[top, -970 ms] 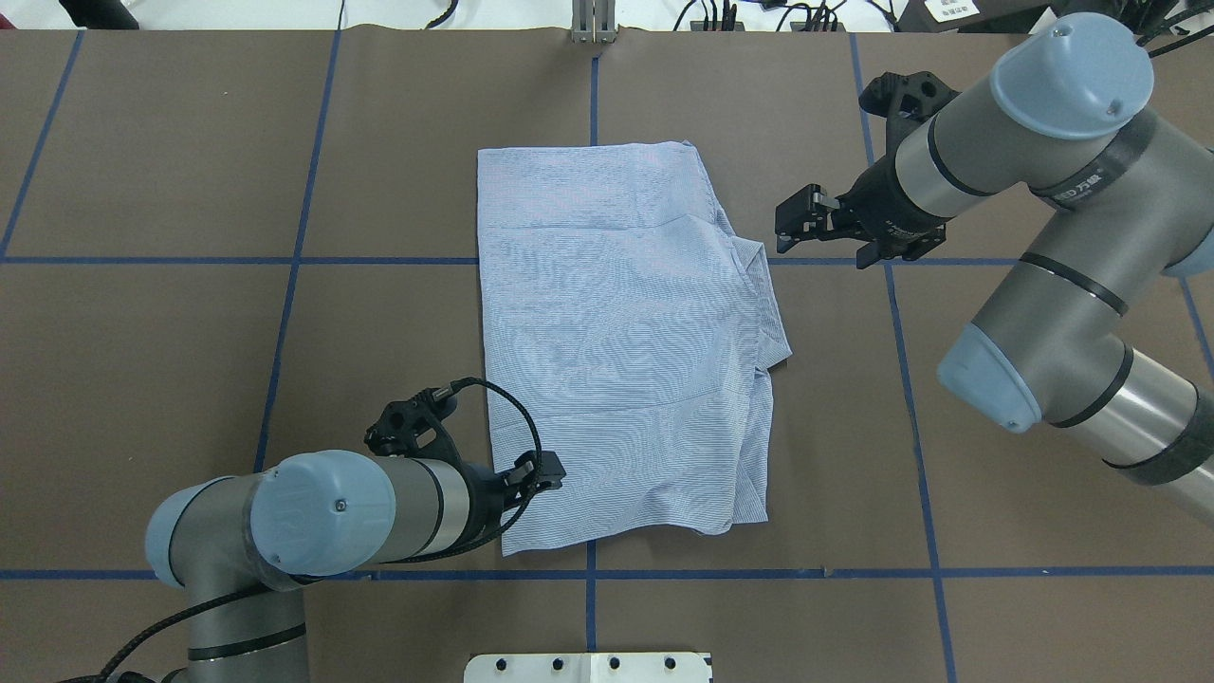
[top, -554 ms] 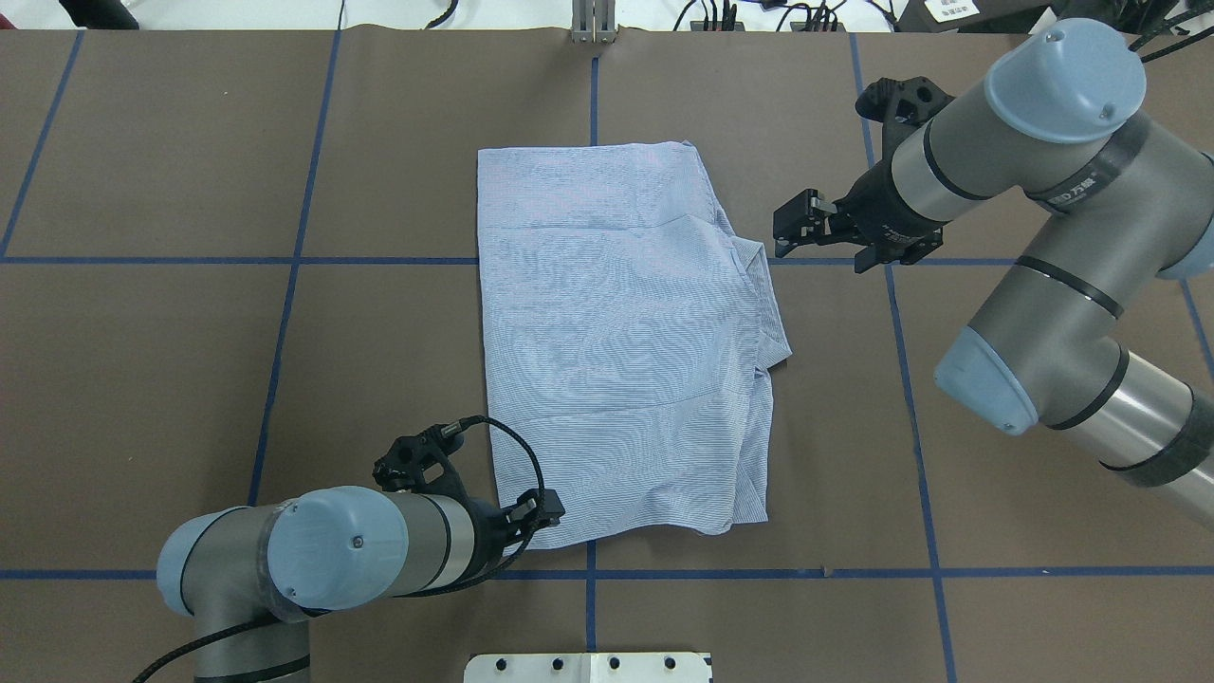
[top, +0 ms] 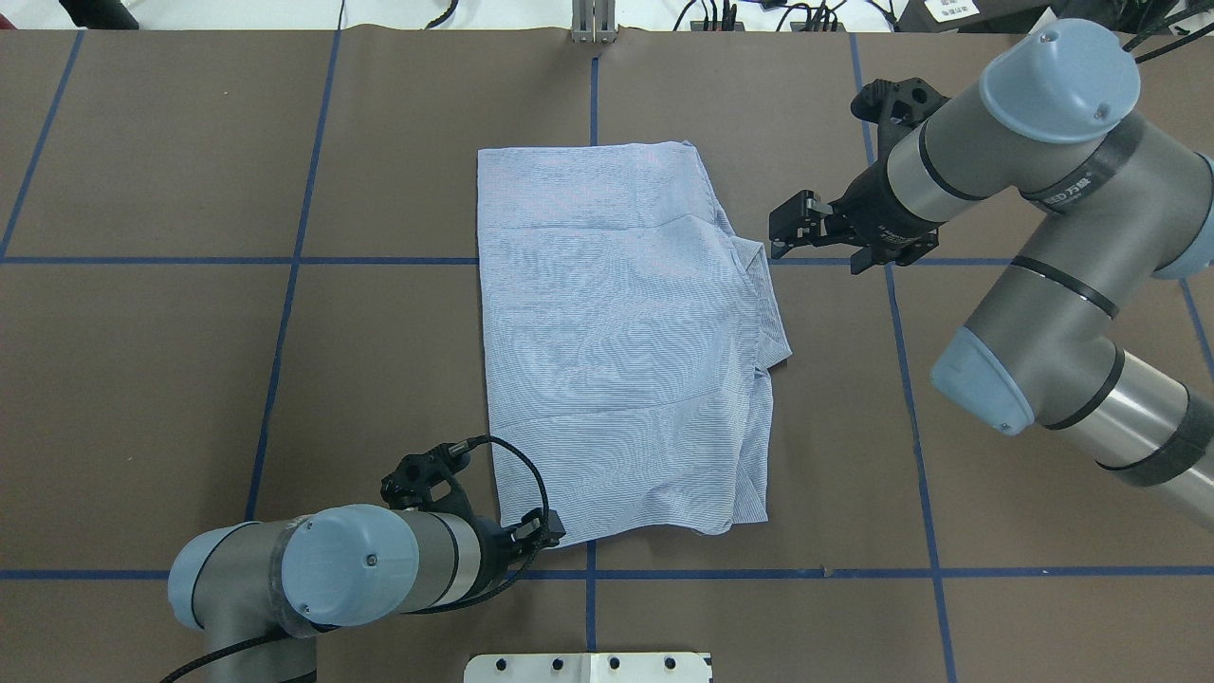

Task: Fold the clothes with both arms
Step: 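Move the left gripper to the shirt corner nearest the robot while the right lifts away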

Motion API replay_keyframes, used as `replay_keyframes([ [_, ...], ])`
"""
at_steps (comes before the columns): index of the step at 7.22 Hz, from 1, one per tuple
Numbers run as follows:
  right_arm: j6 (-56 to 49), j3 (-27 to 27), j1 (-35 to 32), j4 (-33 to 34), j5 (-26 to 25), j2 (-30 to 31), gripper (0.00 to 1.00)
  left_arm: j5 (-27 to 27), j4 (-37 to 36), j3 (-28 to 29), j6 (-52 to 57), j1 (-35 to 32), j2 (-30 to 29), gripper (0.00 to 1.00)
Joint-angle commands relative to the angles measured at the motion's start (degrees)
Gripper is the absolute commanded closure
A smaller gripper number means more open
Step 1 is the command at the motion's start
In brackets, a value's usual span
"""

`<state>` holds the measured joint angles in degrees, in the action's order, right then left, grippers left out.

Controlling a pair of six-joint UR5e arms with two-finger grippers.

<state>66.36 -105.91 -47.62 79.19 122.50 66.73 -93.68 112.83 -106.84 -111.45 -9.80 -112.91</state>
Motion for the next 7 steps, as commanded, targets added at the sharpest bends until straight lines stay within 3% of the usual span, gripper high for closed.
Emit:
replay_keyframes([
  [1, 0.00, -0.17, -0.01, 0.00, 0.10, -0.02, 0.00, -0.01, -0.41, 0.06, 0.00, -0.22, -0.12, 0.22],
  [7, 0.00, -0.26, -0.01, 0.00, 0.02, -0.11, 0.00, 0.08, -0.42, 0.50, 0.00, -0.83, -0.21, 0.32],
])
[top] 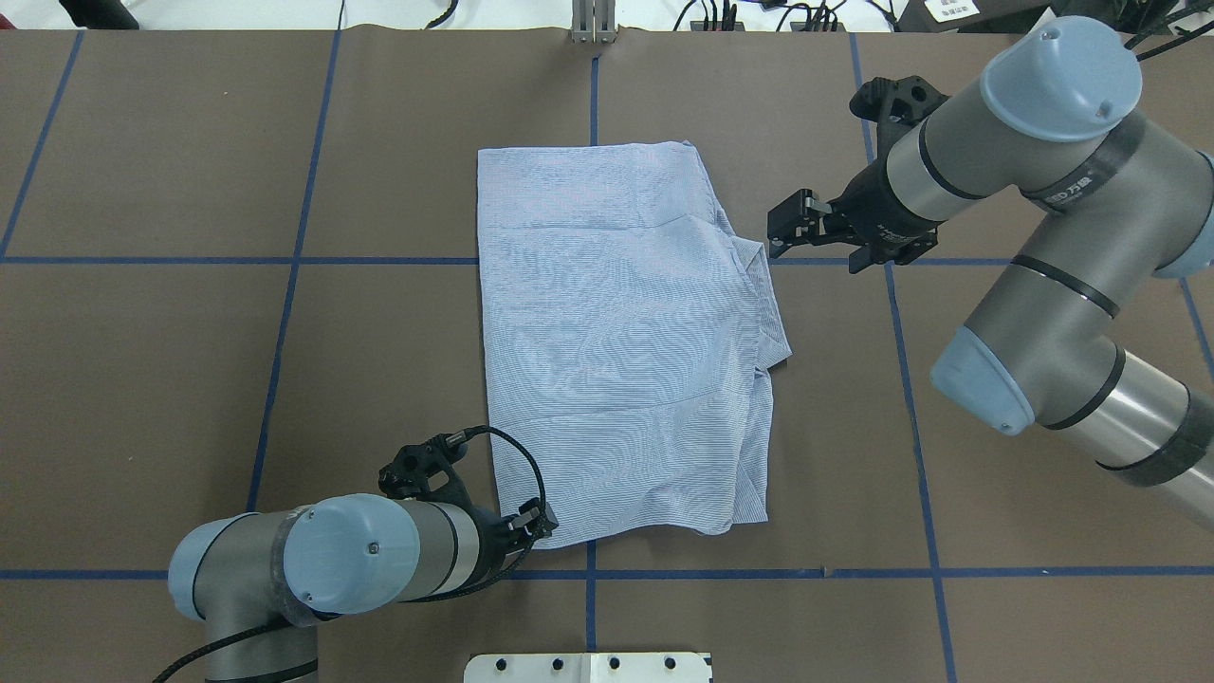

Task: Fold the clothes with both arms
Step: 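Bring the right gripper down beside the left at the near shirt edge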

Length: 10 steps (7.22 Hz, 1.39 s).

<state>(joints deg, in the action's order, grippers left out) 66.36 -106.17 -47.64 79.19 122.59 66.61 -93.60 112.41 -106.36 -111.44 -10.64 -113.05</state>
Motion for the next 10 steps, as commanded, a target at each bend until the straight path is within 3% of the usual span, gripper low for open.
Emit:
replay_keyframes([
  [1, 0.00, -0.18, 0.00, 0.00, 0.02, -0.08, 0.00, 0.00, 0.00, 0.01, 0.00, 0.01, -0.15, 0.40],
  [5, 0.00, -0.44, 0.00, 0.00, -0.25, -0.08, 0.00, 0.00, 0.00, -0.07, 0.00, -0.78, -0.24, 0.84],
  [6, 0.00, -0.44, 0.00, 0.00, -0.25, 0.10, 0.01, -0.09, 0.00, -0.59, 0.00, -1.57, -0.32, 1.00],
  [8, 0.87, -3.49, 0.00, 0.09, -0.16, 2.71, 0.01, -0.44, -4.18, -3.91, 0.17, -2.37, -0.50, 1.00],
  [10, 8.57, -9.20, 4.28, -0.09, -1.29, 8.94, 0.00, -0.53, -6.15, -5.87, 0.17, -2.45, -0.94, 1.00],
])
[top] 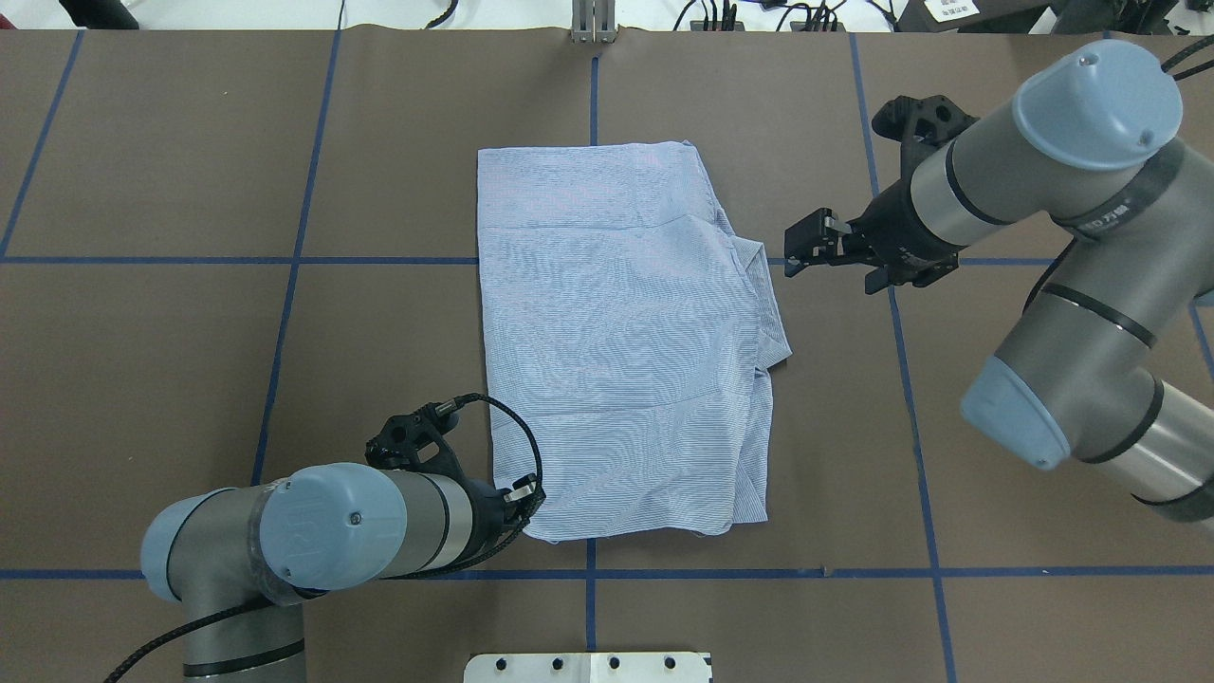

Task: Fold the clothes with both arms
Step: 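Bring the right gripper down beside the left at the near shirt edge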

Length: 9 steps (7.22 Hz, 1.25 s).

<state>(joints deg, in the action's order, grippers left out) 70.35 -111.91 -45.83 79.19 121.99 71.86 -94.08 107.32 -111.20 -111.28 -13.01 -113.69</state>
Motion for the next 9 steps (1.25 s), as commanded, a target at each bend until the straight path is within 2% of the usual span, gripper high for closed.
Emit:
replay_keyframes([
  [1, 9.93, -5.49, 6.85, -0.09, -4.53, 5.38, 0.00, -0.05, -1.06, -1.04, 0.01, -0.09, -0.39, 1.00],
  [3, 23.36, -6.56, 17.21, -0.09, -13.58, 5.23, 0.00, -0.05, -1.15, -1.12, 0.01, 0.00, -0.48, 1.00],
  [5, 32.88, -6.57, 23.39, 1.74, -17.82, 3.22, 0.00, -0.05, -1.94, -1.12, -0.07, 0.09, -0.83, 1.00],
  [6, 33.88, -6.39, 24.37, 10.37, -18.10, -2.37, 0.00, -0.05, -1.94, -1.04, -0.07, 0.09, -0.92, 1.00],
  [7, 36.41, -5.87, 28.47, 18.55, -20.80, -7.03, 0.00, -0.05, -1.94, -1.12, -0.07, 0.09, -1.09, 1.00],
  [8, 38.09, -5.78, 31.73, 18.89, -25.09, -6.91, 0.00, -0.05, -1.94, -1.12, -0.07, 0.17, -1.36, 1.00],
  [9, 38.28, -4.65, 33.59, 18.98, -26.00, -6.82, 0.00, -0.14, -1.94, -1.04, -0.07, 0.17, -1.53, 1.00],
])
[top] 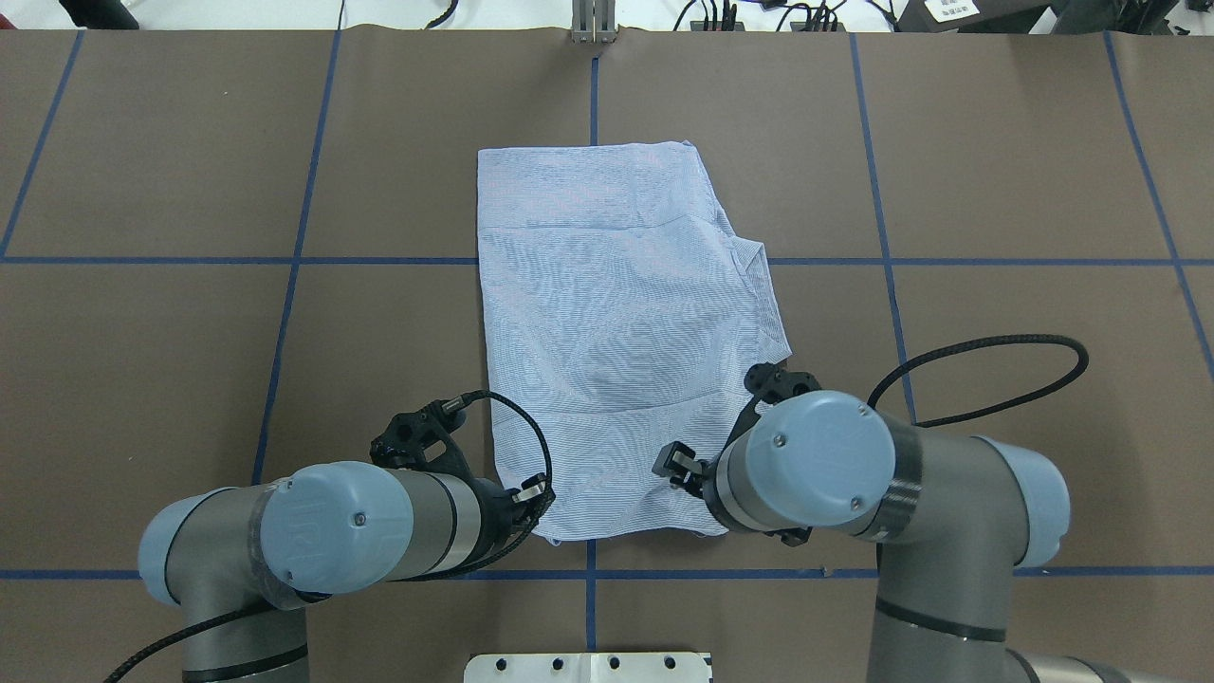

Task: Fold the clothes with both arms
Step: 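Bring the right gripper down beside the left at the near shirt edge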

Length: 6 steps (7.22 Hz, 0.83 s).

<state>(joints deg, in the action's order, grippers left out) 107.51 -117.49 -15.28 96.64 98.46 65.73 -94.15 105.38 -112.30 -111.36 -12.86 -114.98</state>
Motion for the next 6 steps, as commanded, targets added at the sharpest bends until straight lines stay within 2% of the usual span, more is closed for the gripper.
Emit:
replay_keyframes([
  [1, 1.04, 3.21, 3.06, 1.27, -2.48, -0.87, 0.00, -0.07, 0.00, 0.06, 0.00, 0.03, -0.34, 1.00],
  [2, 0.26, 4.97, 2.62, 1.10, -3.35, -1.04, 0.00, -0.07, 0.00, -0.03, -0.09, 0.03, -0.42, 1.00],
  [4, -0.89, 6.83, 0.60, -3.54, -3.63, -1.22, 0.00, -0.07, -0.09, -0.03, -0.09, 0.03, -0.34, 1.00],
  [6, -1.07, 7.36, -0.37, -6.28, -3.54, -1.31, 0.00, 0.02, -0.88, -0.03, 0.00, -0.06, -0.34, 1.00],
])
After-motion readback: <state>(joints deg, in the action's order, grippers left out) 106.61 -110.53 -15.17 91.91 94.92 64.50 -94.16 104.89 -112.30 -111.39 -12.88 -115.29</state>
